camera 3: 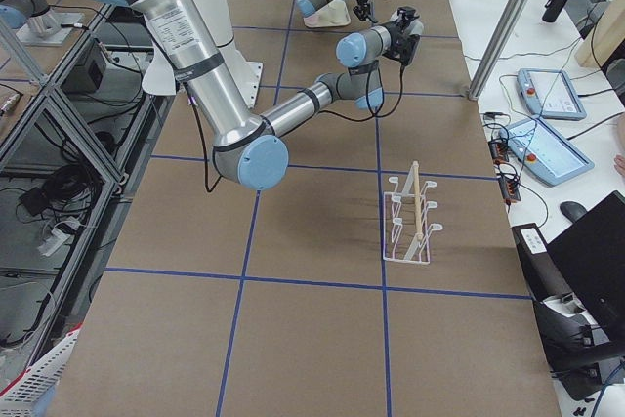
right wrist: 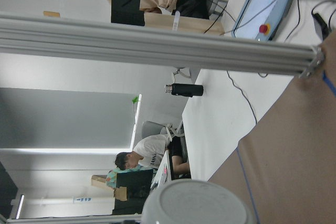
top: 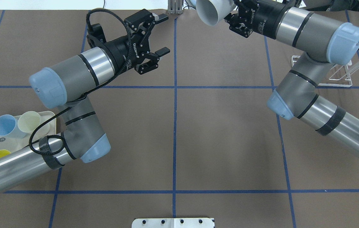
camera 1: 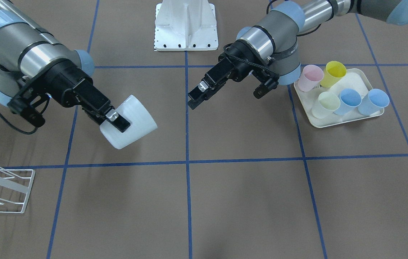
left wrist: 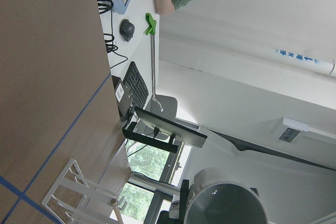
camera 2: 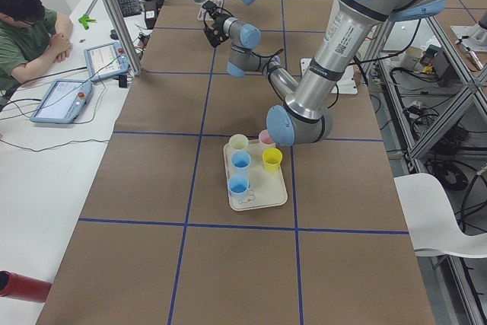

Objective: Transfer IKEA cup to right arm and place on rack

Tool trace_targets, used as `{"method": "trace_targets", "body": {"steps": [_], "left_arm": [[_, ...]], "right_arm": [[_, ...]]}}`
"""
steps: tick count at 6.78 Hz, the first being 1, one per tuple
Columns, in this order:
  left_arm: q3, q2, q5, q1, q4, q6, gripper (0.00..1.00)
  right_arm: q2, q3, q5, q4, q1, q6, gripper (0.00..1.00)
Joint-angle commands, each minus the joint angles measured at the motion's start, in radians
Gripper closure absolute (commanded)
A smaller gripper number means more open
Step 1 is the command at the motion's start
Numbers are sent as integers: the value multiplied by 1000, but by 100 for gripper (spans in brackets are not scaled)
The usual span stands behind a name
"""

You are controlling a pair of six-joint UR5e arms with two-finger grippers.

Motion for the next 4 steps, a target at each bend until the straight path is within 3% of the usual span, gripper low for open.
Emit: {"method": "trace_targets", "body": {"steps": [1,2,4], "left_arm": [[-110,141,-137,-100,140,282,0],[-153,186,-267,-192,267,380,0],[-263,304,-632,-438,517,547,0]], "right_arm": [[-45,10,-2,-157,85,-306,100],[-75,15,-6,-229,134,-449,100],[-88,13,-88,-386,198,-628,100]]}}
